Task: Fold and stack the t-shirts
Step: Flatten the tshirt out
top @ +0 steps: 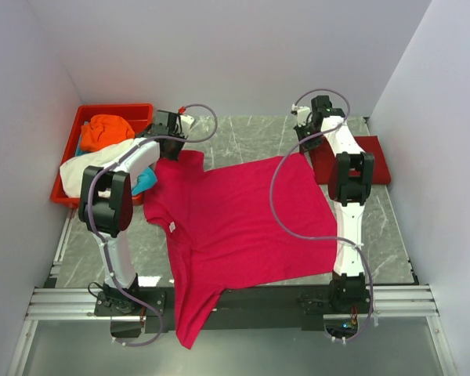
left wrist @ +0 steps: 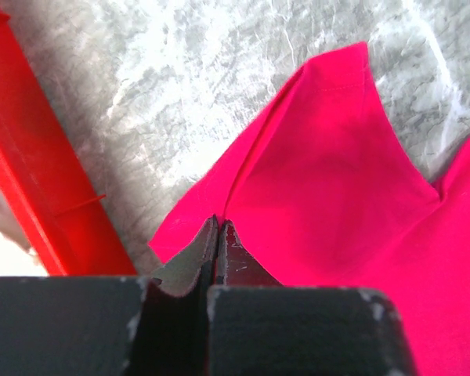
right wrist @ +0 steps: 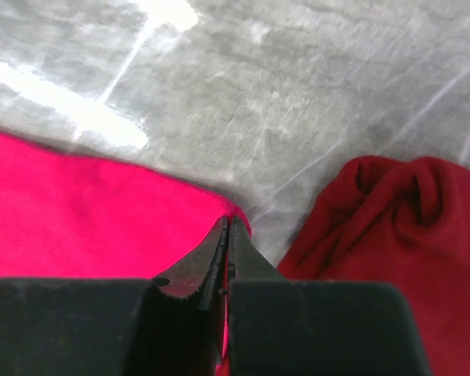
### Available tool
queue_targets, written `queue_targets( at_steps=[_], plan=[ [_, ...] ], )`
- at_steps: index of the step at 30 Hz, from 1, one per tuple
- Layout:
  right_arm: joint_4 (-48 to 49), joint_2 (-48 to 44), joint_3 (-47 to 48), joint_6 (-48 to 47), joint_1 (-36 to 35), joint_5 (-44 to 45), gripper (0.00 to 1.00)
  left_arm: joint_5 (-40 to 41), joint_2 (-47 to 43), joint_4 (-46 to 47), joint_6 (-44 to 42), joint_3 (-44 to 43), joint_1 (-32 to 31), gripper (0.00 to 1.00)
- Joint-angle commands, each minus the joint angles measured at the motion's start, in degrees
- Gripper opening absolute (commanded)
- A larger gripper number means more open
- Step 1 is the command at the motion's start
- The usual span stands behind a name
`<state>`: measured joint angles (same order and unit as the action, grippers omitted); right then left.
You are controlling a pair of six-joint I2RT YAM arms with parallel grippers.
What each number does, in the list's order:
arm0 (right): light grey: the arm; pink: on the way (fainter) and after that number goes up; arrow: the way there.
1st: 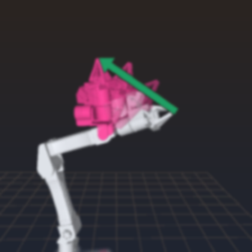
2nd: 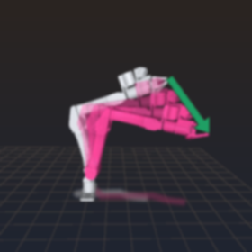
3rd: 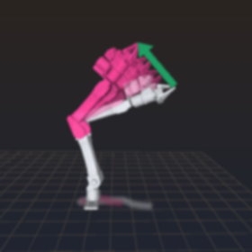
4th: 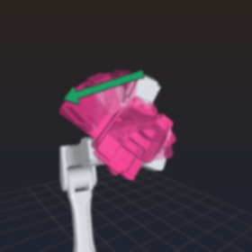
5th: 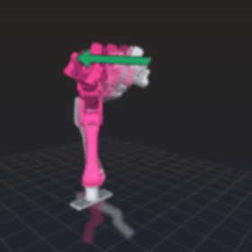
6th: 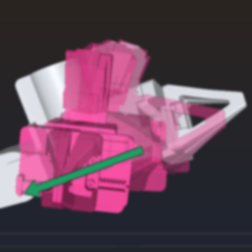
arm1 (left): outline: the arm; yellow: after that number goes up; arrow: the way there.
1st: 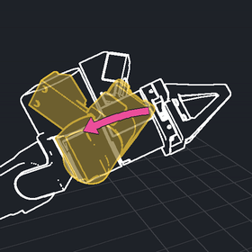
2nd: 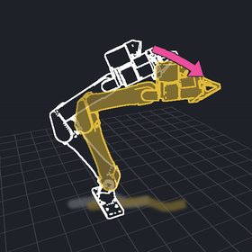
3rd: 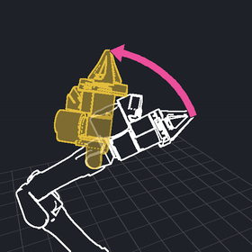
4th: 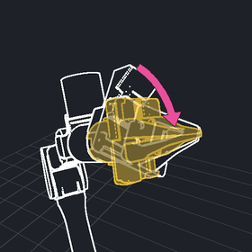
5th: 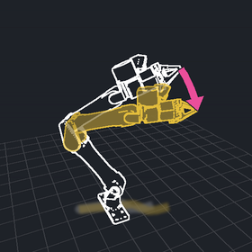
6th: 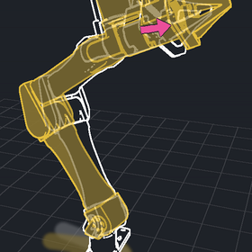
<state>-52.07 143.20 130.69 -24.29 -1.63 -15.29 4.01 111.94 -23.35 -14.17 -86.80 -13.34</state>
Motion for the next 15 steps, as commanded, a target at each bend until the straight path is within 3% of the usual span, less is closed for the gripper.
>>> queue_targets(
  at_steps=[1, 7, 15],
  plan=[
    [0.8, -10.8, -2.6, -0.1, -0.7, -1.3, 0.00, 0.7, -6.6, 2.7, 1.2, -1.7, 0.0, 0.00],
    [7.6, -31.7, -18.2, 0.7, -3.6, -0.8, 0.00, 1.9, -17.7, 5.2, 1.1, -1.6, 0.0, 0.00],
    [6.9, -56.8, -24.7, -1.2, -4.3, 1.7, 0.00, 2.1, -38.4, 12.4, -1.4, 2.5, -3.5, 0.01]
  ],
)
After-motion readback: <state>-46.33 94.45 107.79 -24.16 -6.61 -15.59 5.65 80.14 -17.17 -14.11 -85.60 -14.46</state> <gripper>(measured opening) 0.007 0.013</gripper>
